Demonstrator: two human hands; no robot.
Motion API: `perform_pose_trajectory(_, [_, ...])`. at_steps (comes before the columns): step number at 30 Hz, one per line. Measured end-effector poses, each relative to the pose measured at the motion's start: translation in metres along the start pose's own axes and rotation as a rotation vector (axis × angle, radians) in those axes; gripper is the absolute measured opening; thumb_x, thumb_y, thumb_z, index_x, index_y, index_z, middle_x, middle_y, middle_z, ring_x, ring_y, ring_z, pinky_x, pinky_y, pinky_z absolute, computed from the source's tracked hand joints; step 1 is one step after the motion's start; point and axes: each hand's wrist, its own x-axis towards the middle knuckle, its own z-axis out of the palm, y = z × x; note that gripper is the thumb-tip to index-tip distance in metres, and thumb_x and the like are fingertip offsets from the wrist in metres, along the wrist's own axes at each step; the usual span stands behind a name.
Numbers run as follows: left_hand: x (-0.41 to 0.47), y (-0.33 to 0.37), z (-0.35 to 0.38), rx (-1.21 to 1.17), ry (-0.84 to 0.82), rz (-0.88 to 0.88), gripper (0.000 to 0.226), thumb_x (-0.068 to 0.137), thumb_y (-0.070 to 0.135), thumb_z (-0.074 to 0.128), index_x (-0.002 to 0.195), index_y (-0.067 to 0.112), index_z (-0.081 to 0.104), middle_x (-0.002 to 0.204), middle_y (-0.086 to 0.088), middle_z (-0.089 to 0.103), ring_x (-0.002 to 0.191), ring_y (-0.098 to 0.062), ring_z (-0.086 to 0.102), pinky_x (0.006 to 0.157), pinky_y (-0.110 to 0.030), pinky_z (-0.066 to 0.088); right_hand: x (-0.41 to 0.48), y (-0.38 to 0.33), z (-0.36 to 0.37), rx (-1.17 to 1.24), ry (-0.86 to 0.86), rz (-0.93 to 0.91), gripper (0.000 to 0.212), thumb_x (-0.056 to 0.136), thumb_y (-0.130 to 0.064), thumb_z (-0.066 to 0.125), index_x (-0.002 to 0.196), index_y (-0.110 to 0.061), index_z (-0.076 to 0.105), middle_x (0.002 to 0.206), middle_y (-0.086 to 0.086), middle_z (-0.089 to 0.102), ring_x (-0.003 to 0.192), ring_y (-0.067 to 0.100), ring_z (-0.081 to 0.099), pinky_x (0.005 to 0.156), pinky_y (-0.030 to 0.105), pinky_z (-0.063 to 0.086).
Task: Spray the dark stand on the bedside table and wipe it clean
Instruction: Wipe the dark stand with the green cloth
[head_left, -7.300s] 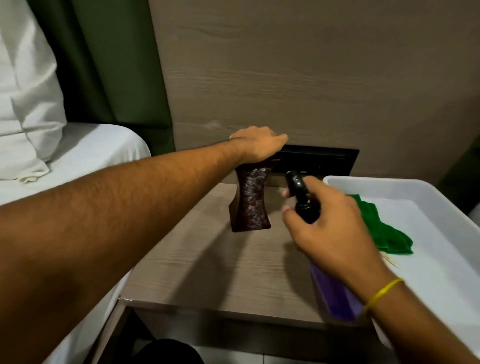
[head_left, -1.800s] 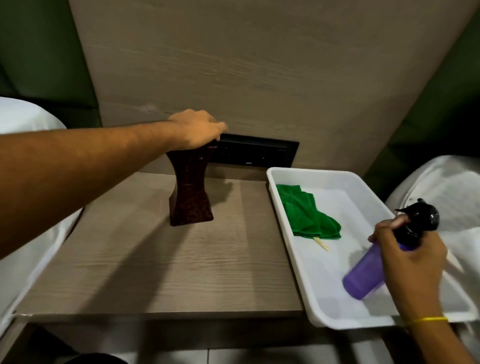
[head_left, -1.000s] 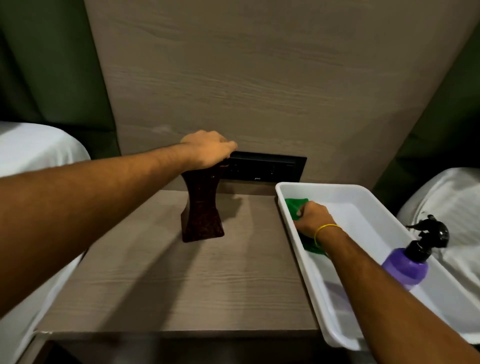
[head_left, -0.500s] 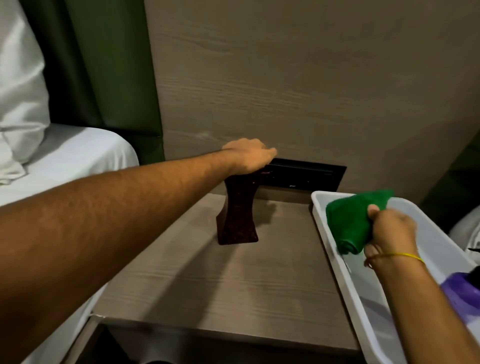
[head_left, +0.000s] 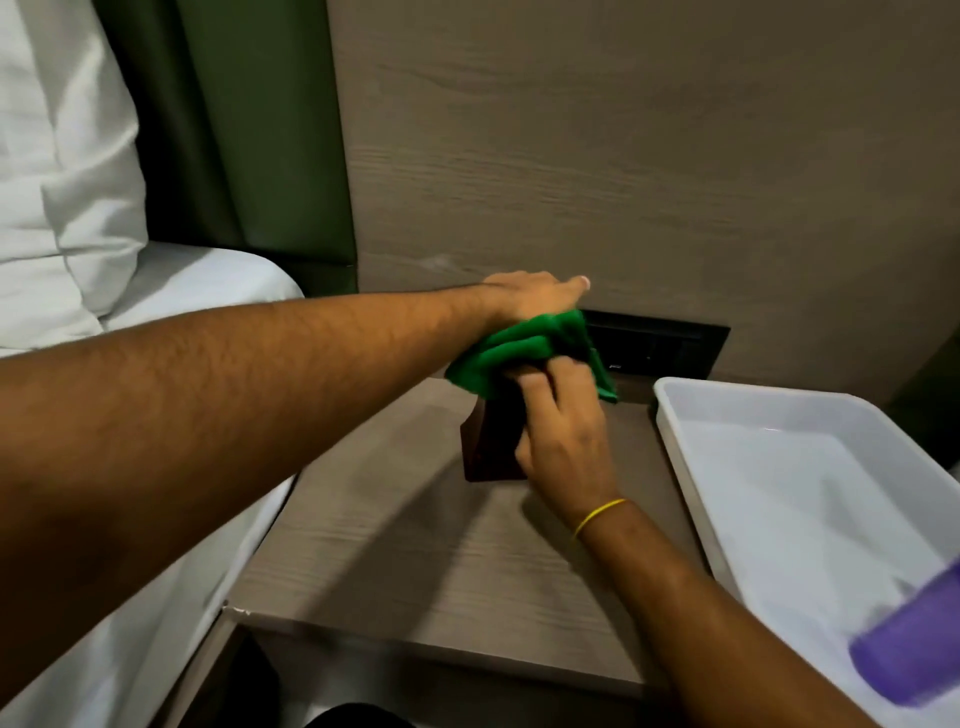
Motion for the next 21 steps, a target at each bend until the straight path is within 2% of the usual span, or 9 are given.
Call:
perform_pose_trajectory(1, [-0.002,0.001,-0.003,0.002,-0.001,0.007,0.056,0.113,0.054,0.026,0.12,0.028,0.076,0.121,-0.003,0.071,0.119,-0.028,0.067,0.091,-0.035,0.044,0.003,0.001,0.005,-0.037,-0.107,-0.07,0.035,0.075,0.005,0.064,0.108,-0.003,0.071,0.098,0.021,0.061,0.082,0.04,0.058,0.071,0.05,0.05])
perform_pose_trajectory(4, [-0.016,0.011,-0.008,-0.005,-0.052,0.047,0.059,0.117,0.044,0.02,0.139,0.015,0.067,0.139,-0.015,0.067,0.131,-0.036,0.059,0.105,-0.04,0.043,0.008,0.008,0.007,-0.145,-0.34,-0.189,0.032,0.07,0.0,0.065,0.101,-0.005,0.07,0.095,0.015,0.062,0.077,0.035,0.053,0.063,0.046,0.043])
perform_pose_trajectory(7, [-0.024,0.016,-0.012,0.039,-0.08,0.037,0.058,0.118,0.039,0.02,0.146,0.01,0.061,0.146,-0.021,0.062,0.135,-0.04,0.055,0.109,-0.042,0.04,0.009,0.015,0.01,-0.1,-0.504,-0.275,0.041,0.068,-0.013,0.06,0.107,-0.007,0.071,0.098,0.012,0.063,0.081,0.034,0.054,0.065,0.044,0.041])
perform_pose_trajectory(9, [-0.022,0.015,-0.011,0.08,-0.076,0.035,0.059,0.117,0.04,0.02,0.146,0.009,0.061,0.146,-0.021,0.062,0.135,-0.04,0.055,0.111,-0.043,0.04,0.009,0.017,0.012,-0.076,-0.672,-0.34,0.045,0.065,-0.019,0.06,0.107,-0.009,0.071,0.102,0.011,0.065,0.085,0.034,0.059,0.067,0.043,0.043])
perform_pose_trajectory(11, [-0.013,0.012,-0.009,0.094,-0.073,0.036,0.06,0.116,0.044,0.021,0.143,0.01,0.063,0.144,-0.021,0.063,0.132,-0.04,0.056,0.111,-0.044,0.042,0.011,0.016,0.013,-0.054,-0.812,-0.33,0.04,0.068,-0.021,0.06,0.107,-0.013,0.07,0.105,0.008,0.065,0.089,0.033,0.06,0.07,0.043,0.045])
perform_pose_trajectory(15, [0.006,0.004,-0.003,0.115,-0.06,0.038,0.063,0.113,0.05,0.023,0.137,0.014,0.067,0.139,-0.018,0.066,0.129,-0.039,0.058,0.111,-0.045,0.043,0.007,0.018,0.017,0.054,-0.954,-0.269,0.027,0.077,-0.018,0.06,0.103,-0.018,0.067,0.107,0.004,0.065,0.099,0.03,0.062,0.08,0.042,0.046])
perform_pose_trajectory(21, [0.025,-0.002,0.003,0.106,-0.067,0.008,0.069,0.098,0.068,0.027,0.141,0.034,0.068,0.152,-0.005,0.063,0.135,-0.034,0.057,0.109,-0.04,0.041,-0.016,0.022,0.03,0.267,-1.103,-0.09,0.023,0.081,-0.008,0.061,0.102,-0.009,0.07,0.109,0.009,0.069,0.105,0.031,0.063,0.095,0.037,0.046])
